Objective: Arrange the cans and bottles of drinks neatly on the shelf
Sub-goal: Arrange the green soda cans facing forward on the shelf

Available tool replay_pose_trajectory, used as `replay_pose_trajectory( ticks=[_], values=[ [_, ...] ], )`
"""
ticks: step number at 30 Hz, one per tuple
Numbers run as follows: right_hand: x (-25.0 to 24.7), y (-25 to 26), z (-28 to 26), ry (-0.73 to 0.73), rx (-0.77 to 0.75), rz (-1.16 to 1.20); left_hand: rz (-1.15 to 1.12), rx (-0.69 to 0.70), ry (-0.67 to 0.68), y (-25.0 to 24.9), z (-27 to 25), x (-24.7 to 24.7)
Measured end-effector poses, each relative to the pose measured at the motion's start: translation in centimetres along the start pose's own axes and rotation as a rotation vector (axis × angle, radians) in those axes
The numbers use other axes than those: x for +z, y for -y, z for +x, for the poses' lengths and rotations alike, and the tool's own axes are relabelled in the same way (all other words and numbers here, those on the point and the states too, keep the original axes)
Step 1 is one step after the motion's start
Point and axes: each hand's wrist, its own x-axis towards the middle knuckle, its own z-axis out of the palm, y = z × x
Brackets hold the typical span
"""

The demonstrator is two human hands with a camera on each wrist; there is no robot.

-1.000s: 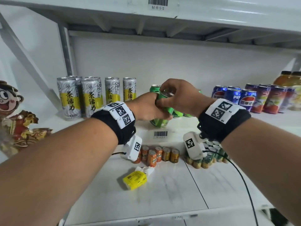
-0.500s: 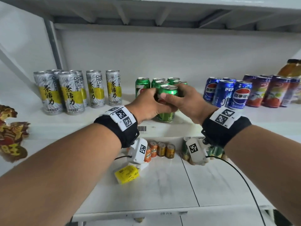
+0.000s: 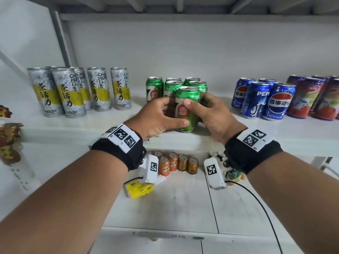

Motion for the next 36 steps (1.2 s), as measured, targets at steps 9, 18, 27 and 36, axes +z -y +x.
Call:
replay_pose_trajectory(
  ticks=[9, 18, 27, 36],
  values=[
    [-0.06, -0.54, 0.23, 0.017, -0.006, -0.018, -0.055, 0.016, -0.017, -0.42, -0.43, 0.41],
    [-0.01, -0.45, -0.57, 0.048, -0.074, 0.003, 0.057, 0.051, 0.067, -0.28, -0.60, 0.60],
    [-0.08, -0.66, 0.03, 0.065, -0.102, 0.010, 0.185, 0.170, -0.005, -0.22, -0.93, 0.30],
    [0.20, -0.83, -0.02, 0.000, -0.140, 0.053, 0.223, 0.133, -0.002, -0.41, -0.99, 0.64]
  ],
)
